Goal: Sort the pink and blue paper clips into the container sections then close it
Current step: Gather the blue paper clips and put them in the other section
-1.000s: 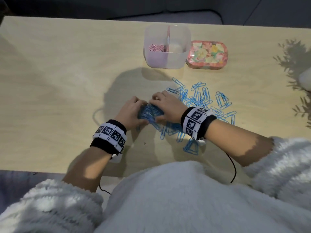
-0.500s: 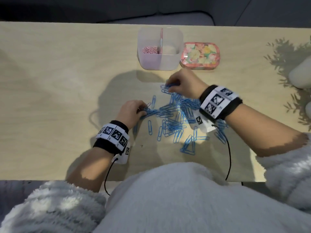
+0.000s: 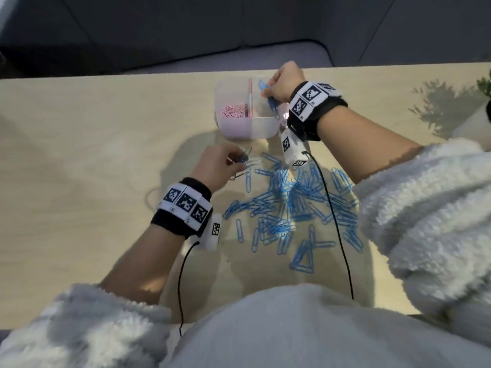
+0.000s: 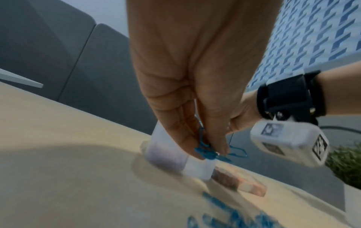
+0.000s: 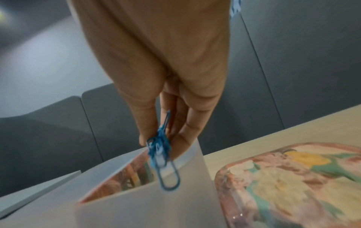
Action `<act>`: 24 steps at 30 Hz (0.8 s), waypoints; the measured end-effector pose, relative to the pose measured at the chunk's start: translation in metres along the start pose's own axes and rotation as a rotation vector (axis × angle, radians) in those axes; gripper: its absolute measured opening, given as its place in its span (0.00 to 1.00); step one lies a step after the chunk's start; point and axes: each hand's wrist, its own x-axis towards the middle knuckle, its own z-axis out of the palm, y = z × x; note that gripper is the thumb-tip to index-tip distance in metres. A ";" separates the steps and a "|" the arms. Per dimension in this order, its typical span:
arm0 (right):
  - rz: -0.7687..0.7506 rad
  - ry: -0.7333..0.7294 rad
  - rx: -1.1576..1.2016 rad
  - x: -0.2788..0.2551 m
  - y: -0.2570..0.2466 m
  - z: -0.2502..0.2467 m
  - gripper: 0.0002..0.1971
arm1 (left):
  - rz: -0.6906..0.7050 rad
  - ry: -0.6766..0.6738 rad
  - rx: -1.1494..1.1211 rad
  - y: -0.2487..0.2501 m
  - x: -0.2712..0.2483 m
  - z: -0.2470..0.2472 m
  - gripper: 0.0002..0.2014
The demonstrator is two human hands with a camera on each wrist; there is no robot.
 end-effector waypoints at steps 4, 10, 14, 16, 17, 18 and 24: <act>0.027 0.055 0.039 0.000 0.000 0.005 0.13 | 0.059 0.092 -0.010 0.024 0.044 -0.017 0.08; -0.020 0.135 0.305 -0.042 0.039 -0.024 0.11 | -0.082 0.177 -0.021 0.057 0.121 -0.014 0.03; -0.023 0.085 0.348 -0.084 0.081 -0.029 0.15 | -0.165 0.115 0.229 0.070 0.142 -0.007 0.12; 0.034 0.038 0.230 -0.098 0.106 -0.032 0.13 | -0.133 0.072 0.299 0.073 0.144 -0.003 0.14; 0.054 0.033 0.145 -0.103 0.120 -0.032 0.11 | -0.092 0.077 0.312 0.074 0.140 -0.002 0.14; 0.064 0.041 0.052 -0.107 0.135 -0.033 0.09 | -0.027 0.098 0.331 0.074 0.135 0.000 0.15; 0.070 0.157 -0.261 -0.117 0.172 -0.018 0.12 | 0.252 -0.087 0.406 0.040 0.072 0.035 0.12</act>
